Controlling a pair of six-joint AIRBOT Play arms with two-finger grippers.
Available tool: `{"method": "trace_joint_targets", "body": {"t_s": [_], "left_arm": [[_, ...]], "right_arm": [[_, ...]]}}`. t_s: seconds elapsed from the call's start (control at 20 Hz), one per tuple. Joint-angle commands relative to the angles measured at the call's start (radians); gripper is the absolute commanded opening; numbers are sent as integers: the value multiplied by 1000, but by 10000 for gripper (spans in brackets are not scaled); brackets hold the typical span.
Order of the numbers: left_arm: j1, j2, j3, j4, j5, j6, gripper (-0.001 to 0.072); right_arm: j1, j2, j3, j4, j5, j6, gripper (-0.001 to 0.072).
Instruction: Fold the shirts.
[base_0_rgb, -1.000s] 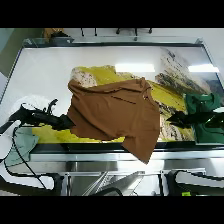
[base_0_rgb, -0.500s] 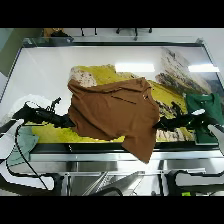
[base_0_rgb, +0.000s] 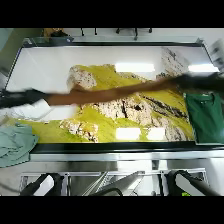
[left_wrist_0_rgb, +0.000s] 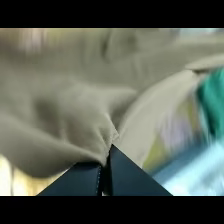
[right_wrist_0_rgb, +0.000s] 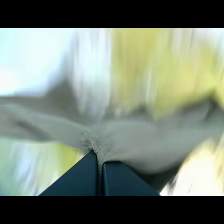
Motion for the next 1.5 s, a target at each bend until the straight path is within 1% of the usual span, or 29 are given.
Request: {"method": "trace_joint_targets", "body": {"t_s": [0.0, 0.1, 0.15, 0.2, 0.3, 0.35, 0.4, 0.5, 0.6, 0.65, 0.75, 0.85, 0.95, 1.05, 1.15, 1.25, 1.35, 1.45], "left_arm": [[131, 286, 267, -111, 88, -15, 17], [169, 342, 414, -106, 152, -25, 17], [163, 346, 481, -75, 177, -39, 17], [144, 339, 549, 4, 196, -66, 17], [87, 293, 653, 189, 186, -151, 17], [54, 259, 681, 261, 152, -171, 17], [18, 222, 689, 286, 106, -174, 17], [-71, 137, 647, 280, 35, -173, 17], [-193, 39, 546, 285, 43, -146, 17], [-241, -19, 489, 286, 57, -110, 17], [-311, -144, 388, 288, 109, -55, 17], [-345, -280, 317, 347, 193, -49, 17], [-356, -441, 289, 441, 260, -50, 17], [-355, -591, 309, 476, 306, -50, 17], [-355, -753, 401, 478, 314, -50, 17], [-367, -888, 522, 478, 312, -50, 17], [-380, -983, 633, 494, 313, -52, 17], [-380, -1043, 715, 495, 309, -63, 17]], "right_arm": [[-11, 177, 274, 10, -126, 8, 20], [-11, 235, 348, 9, -217, 7, 20], [-11, 256, 377, 2, -270, 4, 20], [-11, 268, 401, -22, -309, 4, 20], [-11, 262, 426, -81, -321, 5, 20], [-11, 246, 424, -98, -299, 5, 20], [-11, 211, 423, -99, -247, 6, 19], [-11, 112, 420, -91, -140, 20, 18], [-10, 0, 383, -89, -80, 37, 17], [-8, -50, 346, -88, -71, 37, 18], [-8, -152, 246, -88, -71, 26, 18], [1, -270, 149, -88, -108, -4, 18], [12, -414, 96, -89, -154, -17, 18], [23, -563, 96, -85, -216, -26, 17], [29, -698, 110, -63, -292, -26, 17], [29, -815, 158, -22, -324, -37, 17], [30, -893, 224, -8, -321, -37, 18], [29, -916, 257, -11, -320, -42, 18]]}}
